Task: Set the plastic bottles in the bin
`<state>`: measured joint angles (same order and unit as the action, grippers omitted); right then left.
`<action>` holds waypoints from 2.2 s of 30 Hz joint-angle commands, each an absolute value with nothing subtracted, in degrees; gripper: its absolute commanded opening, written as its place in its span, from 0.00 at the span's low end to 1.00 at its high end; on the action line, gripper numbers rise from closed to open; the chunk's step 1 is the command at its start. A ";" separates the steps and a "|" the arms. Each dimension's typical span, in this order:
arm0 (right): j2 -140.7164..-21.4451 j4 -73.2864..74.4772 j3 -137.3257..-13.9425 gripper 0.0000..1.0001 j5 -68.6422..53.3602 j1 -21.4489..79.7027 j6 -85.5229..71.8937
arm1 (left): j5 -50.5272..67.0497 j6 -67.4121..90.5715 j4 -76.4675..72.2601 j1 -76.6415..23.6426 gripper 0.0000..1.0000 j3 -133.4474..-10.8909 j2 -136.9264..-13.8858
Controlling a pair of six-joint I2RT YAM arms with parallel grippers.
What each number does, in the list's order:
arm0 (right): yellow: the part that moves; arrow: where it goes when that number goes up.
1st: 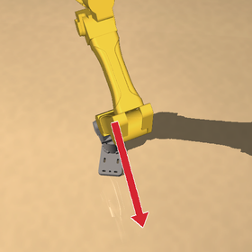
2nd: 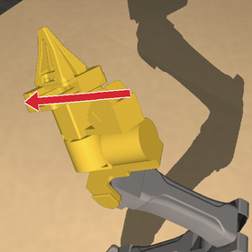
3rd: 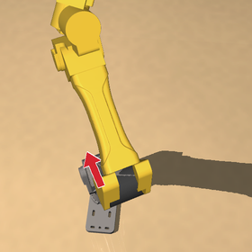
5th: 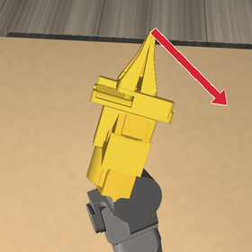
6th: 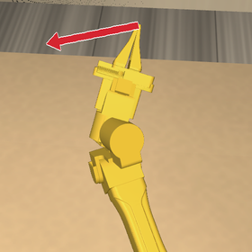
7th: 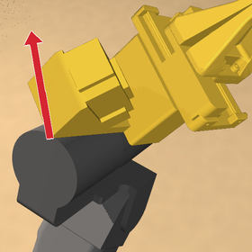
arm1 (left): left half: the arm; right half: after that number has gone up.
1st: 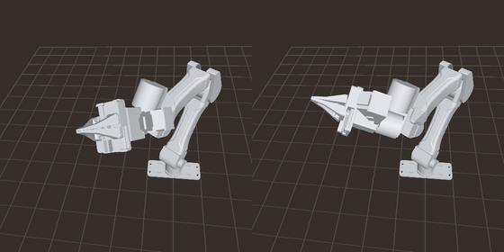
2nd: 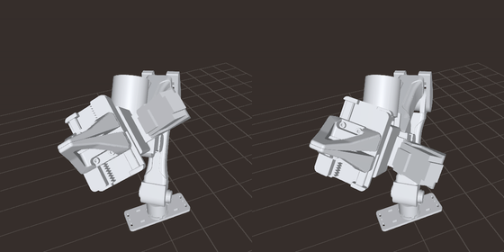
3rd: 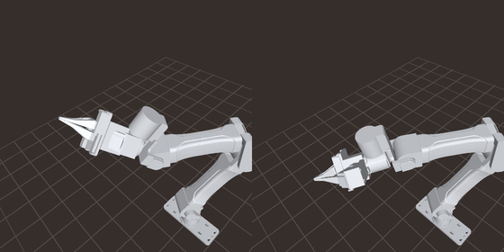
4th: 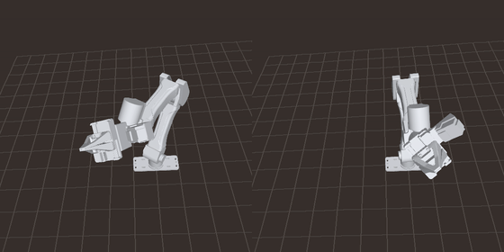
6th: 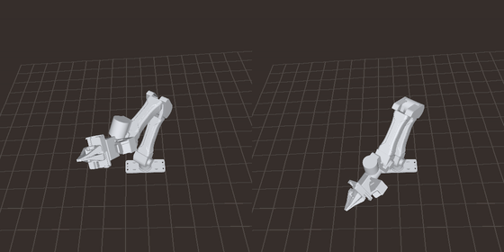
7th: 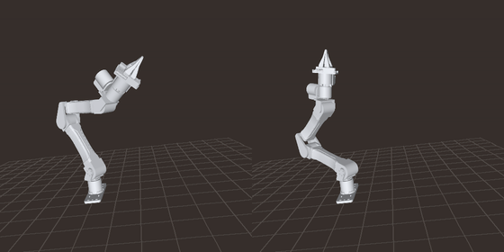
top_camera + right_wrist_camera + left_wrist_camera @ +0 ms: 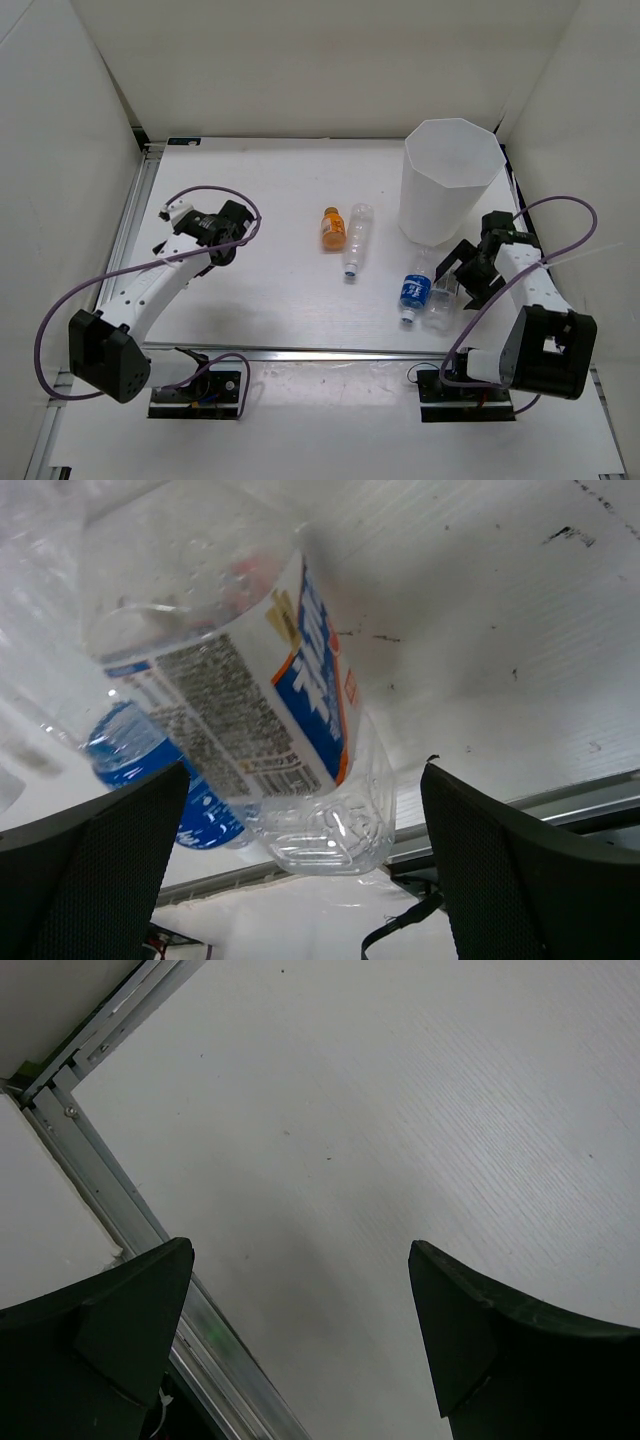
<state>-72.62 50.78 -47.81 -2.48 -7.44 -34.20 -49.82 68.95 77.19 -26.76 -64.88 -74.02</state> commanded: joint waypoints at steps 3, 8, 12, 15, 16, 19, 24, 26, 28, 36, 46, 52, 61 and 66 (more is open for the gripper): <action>-76.46 49.13 -47.90 1.00 0.96 -7.73 -34.72 | -50.28 69.17 81.12 -27.07 1.00 -67.32 -75.15; -79.36 49.13 -48.52 0.79 1.49 -9.66 -35.24 | -49.75 69.17 81.12 -27.07 1.00 -67.85 -76.81; -79.98 51.50 -49.83 0.51 5.43 -11.68 -36.56 | -49.22 69.17 81.12 -27.07 1.00 -68.38 -78.05; -75.86 56.85 -52.02 0.29 9.04 -12.22 -38.06 | -48.60 69.70 81.12 -27.07 1.00 -68.91 -79.45; -72.72 60.52 -54.47 0.24 10.44 -12.22 -39.80 | -48.08 69.70 81.12 -27.07 1.00 -68.91 -79.98; -68.48 69.65 -61.32 0.21 10.46 -12.22 -42.97 | -48.08 69.70 81.12 -27.60 1.00 -68.91 -79.98; -61.70 71.89 -87.54 0.18 1.34 -12.83 -46.49 | -48.08 69.70 81.12 -28.12 1.00 -68.91 -79.45; -64.49 69.62 -96.63 0.18 -1.74 -12.83 -47.20 | -48.08 69.18 81.12 -28.65 1.00 -68.91 -79.45; -70.18 68.99 -109.86 0.18 -5.18 -12.83 -46.68 | -48.08 69.17 81.12 -28.65 1.00 -69.43 -79.98; -90.14 55.72 -126.37 0.18 -3.18 -8.19 -40.26 | -48.78 64.00 79.02 -31.20 1.00 -75.58 -83.93; -101.51 54.22 -132.53 0.85 3.24 -0.88 -30.50 | -45.11 52.21 72.08 -33.13 1.00 -91.74 -93.42; -89.76 53.00 -120.34 1.00 5.27 0.00 -31.11 | -29.33 43.19 64.44 -33.13 1.00 -99.13 -101.14; -85.52 55.28 -114.44 1.00 3.08 0.00 -30.59 | -8.01 39.20 56.07 -31.99 1.00 -111.44 -115.64; -86.13 55.28 -114.43 1.00 1.76 0.00 -31.20 | -4.40 39.20 53.97 -31.99 1.00 -116.62 -120.84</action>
